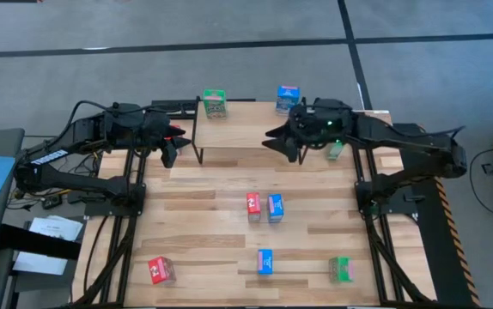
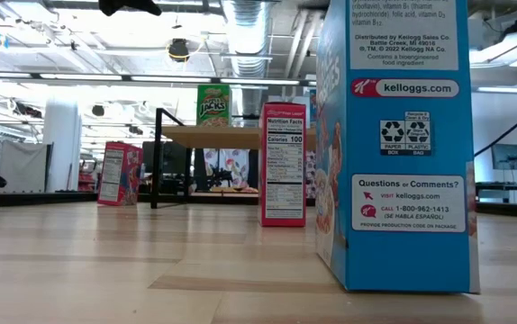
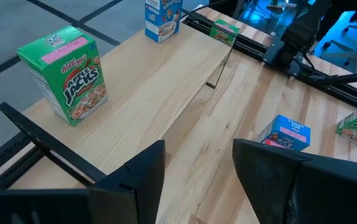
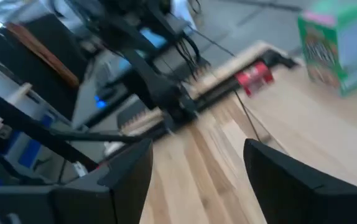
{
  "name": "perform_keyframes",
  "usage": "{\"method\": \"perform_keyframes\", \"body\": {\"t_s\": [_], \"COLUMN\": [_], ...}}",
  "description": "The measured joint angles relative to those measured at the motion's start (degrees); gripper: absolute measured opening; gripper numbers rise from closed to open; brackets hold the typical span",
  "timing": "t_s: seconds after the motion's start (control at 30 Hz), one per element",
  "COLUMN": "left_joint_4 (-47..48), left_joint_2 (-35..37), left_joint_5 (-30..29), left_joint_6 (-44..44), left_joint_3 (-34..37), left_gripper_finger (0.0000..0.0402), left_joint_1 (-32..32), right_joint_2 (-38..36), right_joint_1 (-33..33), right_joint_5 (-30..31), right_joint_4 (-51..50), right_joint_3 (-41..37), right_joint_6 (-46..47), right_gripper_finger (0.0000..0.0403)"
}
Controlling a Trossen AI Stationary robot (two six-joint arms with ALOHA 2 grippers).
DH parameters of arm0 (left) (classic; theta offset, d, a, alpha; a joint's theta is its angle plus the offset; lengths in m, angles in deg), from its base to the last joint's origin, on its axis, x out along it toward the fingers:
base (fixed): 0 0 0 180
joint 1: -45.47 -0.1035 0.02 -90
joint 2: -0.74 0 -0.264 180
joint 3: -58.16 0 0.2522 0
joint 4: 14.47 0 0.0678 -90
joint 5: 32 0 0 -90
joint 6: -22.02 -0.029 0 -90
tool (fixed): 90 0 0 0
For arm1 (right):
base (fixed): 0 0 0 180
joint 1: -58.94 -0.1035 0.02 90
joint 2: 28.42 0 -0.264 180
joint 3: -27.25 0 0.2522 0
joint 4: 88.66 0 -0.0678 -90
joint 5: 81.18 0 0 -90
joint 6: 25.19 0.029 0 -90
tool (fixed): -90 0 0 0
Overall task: Stack cereal on shelf
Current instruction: Put the middle right red cereal box on the shelf
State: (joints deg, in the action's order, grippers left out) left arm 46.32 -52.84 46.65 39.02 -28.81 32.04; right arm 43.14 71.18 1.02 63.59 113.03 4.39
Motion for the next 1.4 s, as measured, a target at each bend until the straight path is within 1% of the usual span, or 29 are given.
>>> {"method": "perform_keyframes", "body": {"t_s": [0.13,0.3,0.4,0.57,0.7,0.77,0.83,0.9,0.97,1.03,1.1,1.17,1.23,1.3,1.4], "left_joint_4": [0.0,0.2,1.3,3.4,4.4,5.1,5.1,5.1,5.1,5.1,5.2,5.2,5.2,5.6,6.5], "left_joint_2": [0.0,0.1,0.9,2.8,4.2,4.8,5.2,5.5,5.6,5.6,5.6,5.6,5.6,5.6,5.6], "left_joint_5": [0.0,0.0,0.1,0.2,1.1,1.0,1.0,1.0,1.0,1.1,1.1,1.1,1.1,1.1,1.0], "left_joint_6": [0.0,0.0,-1.4,-1.1,-0.9,-0.9,-0.9,-1.2,-1.7,-2.0,-2.6,-3.1,-3.5,-4.1,-4.3], "left_joint_3": [0.0,0.0,0.0,0.0,0.0,0.0,0.0,0.0,0.0,0.0,0.0,0.0,0.0,0.0,0.0], "left_gripper_finger": [0.0176,0.0176,0.0176,0.0176,0.0176,0.0176,0.0176,0.0176,0.0176,0.0176,0.0176,0.0176,0.0176,0.0176,0.0176], "left_joint_1": [0.0,0.0,0.0,0.0,0.0,0.0,0.0,0.0,0.0,0.0,0.0,0.0,0.0,0.0,0.0], "right_joint_2": [0.0,0.0,0.0,0.2,1.9,3.5,4.2,5.6,6.3,7.5,8.3,10.1,11.6,13.9,17.5], "right_joint_1": [-1.9,-4.2,-4.9,-6.0,-7.3,-8.6,-9.5,-10.6,-11.5,-12.4,-13.2,-13.7,-14.1,-14.6,-15.1], "right_joint_5": [0.9,4.3,5.4,5.5,5.4,5.4,5.4,5.4,5.4,5.4,5.4,5.4,5.4,5.4,5.2], "right_joint_4": [-0.3,-0.7,-0.9,-2.8,-5.0,-2.2,-3.8,-1.7,-2.3,0.1,-1.0,-0.5,-2.5,-2.7,-6.8], "right_joint_3": [3.1,6.5,7.8,8.0,7.8,8.1,7.8,8.0,7.9,8.0,8.2,9.8,11.5,14.4,19.9], "right_joint_6": [0.0,0.1,2.3,6.9,9.8,10.4,11.0,11.6,13.9,15.6,17.7,19.5,20.7,21.3,20.3], "right_gripper_finger": [0.0277,0.0277,0.0277,0.0276,0.0276,0.0276,0.0276,0.0276,0.0276,0.0276,0.0276,0.0276,0.0276,0.0276,0.0276]}}
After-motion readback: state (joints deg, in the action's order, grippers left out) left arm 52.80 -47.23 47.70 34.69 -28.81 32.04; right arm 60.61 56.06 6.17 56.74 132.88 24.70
